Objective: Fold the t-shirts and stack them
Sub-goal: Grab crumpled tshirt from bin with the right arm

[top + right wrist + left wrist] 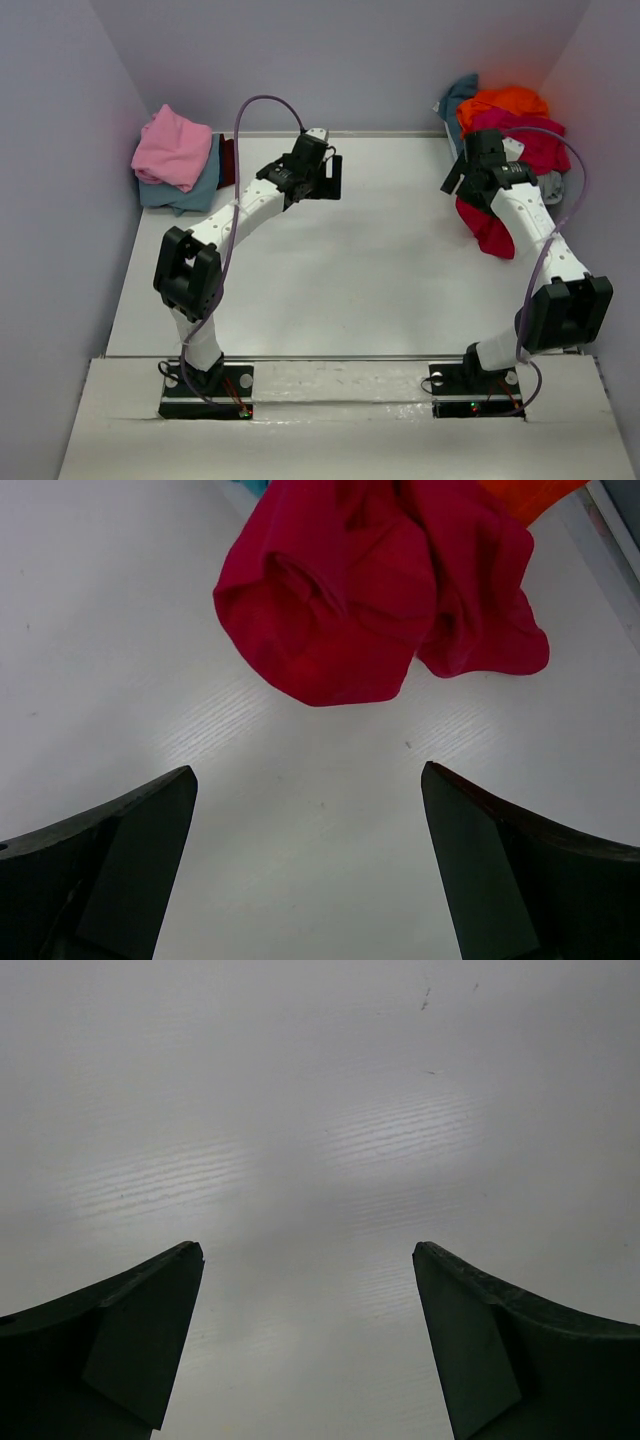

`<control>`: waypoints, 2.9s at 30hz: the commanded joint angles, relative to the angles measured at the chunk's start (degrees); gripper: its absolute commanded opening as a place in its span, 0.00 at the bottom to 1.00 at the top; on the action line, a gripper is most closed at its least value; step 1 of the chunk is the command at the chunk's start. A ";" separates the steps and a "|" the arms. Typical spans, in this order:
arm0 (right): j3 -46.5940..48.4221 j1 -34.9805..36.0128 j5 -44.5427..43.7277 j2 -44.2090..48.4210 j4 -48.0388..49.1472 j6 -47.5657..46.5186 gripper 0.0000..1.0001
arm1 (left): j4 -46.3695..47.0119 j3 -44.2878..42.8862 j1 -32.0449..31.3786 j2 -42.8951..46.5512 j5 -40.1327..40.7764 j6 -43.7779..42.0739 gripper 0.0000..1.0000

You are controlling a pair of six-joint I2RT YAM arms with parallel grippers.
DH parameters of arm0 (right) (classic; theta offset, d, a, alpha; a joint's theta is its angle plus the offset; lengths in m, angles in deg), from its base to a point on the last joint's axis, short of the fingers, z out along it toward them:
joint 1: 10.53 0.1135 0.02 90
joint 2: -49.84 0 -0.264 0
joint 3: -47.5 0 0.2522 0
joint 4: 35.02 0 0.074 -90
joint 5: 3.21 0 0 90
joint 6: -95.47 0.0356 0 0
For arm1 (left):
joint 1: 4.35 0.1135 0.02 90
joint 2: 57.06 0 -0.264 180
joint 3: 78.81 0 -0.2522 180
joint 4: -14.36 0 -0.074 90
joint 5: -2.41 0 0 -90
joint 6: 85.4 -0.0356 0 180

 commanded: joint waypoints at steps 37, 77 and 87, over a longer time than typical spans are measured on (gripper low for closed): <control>17.73 -10.12 10.71 -13.52 1.68 -5.04 0.99 | 0.45 0.96 -0.15 1.61 -0.87 -0.91 0.99; 10.25 -10.12 10.70 -8.95 4.07 -4.68 0.07 | 0.36 4.12 -0.15 5.39 0.54 -0.38 0.99; 12.37 -8.89 23.87 3.08 -1.03 -10.04 0.07 | 2.12 8.95 -0.68 8.82 0.54 0.59 0.99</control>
